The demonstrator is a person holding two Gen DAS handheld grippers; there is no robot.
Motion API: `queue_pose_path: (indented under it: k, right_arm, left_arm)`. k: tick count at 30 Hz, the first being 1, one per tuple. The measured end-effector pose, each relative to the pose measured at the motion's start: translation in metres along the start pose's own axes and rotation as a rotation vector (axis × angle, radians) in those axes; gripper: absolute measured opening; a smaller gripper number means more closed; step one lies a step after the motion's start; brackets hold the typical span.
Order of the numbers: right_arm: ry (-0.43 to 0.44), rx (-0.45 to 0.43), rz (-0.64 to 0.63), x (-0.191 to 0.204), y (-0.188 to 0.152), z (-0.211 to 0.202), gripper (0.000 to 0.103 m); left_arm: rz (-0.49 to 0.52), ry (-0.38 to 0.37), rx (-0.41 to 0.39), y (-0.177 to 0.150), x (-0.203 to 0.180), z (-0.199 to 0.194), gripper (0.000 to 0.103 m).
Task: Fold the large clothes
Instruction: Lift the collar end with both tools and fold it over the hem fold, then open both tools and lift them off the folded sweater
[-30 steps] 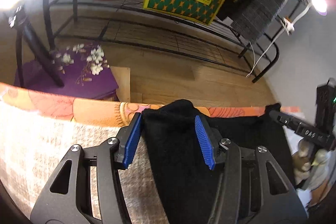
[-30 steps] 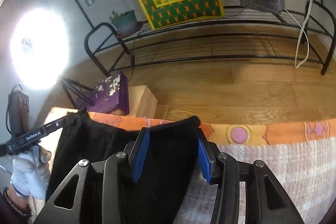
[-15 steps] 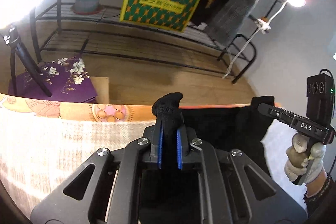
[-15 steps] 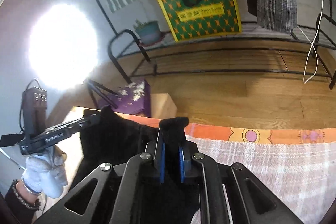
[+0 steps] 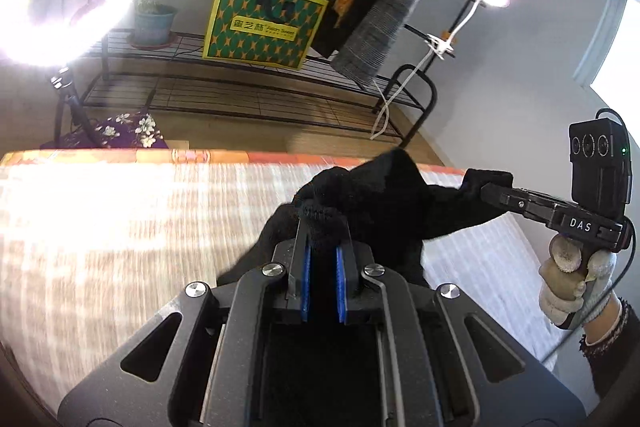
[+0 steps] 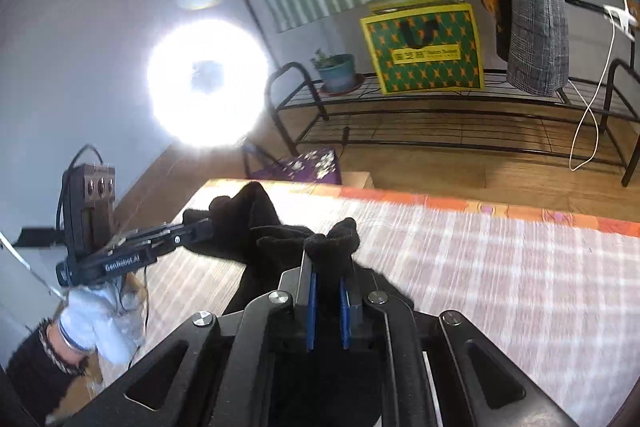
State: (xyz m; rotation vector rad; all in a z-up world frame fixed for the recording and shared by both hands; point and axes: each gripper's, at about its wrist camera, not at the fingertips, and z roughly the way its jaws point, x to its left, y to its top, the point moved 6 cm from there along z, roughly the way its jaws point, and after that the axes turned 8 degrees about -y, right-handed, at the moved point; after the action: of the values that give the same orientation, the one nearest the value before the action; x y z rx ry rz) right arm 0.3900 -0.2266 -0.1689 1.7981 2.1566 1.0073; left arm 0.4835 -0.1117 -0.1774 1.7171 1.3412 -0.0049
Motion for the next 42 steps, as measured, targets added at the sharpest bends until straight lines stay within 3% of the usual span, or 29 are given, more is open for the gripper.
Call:
queue_pose_path:
  k: [10, 16, 20, 25, 31, 42]
  right_arm:
    - [0.036, 0.063, 0.011, 0.041, -0.116, -0.068, 0.005]
    - [-0.031, 0.153, -0.07, 0.055, -0.191, -0.07, 0.005]
    - [-0.072, 0.173, -0.108, 0.056, -0.211, -0.075, 0.005]
    - [-0.101, 0.158, -0.111, 0.049, -0.217, -0.087, 0.007]
    - [-0.095, 0.094, -0.08, 0.047, -0.219, -0.123, 0.027]
    - [-0.053, -0.153, -0.025, 0.063, -0.198, -0.241, 0.028]
  left_arm:
    - [0.046, 0.007, 0.072, -0.108, -0.042, -0.062, 0.007]
    - [0.085, 0.059, 0.147, -0.172, -0.043, -0.069, 0.007]
    - [0.103, 0.09, 0.175, -0.197, -0.041, -0.073, 0.007]
    - [0.108, 0.084, 0.189, -0.206, -0.044, -0.085, 0.008]
    - [0.054, 0.041, 0.132, -0.199, -0.048, -0.12, 0.016]
    - [0.024, -0.005, -0.062, -0.169, -0.087, -0.23, 0.016]
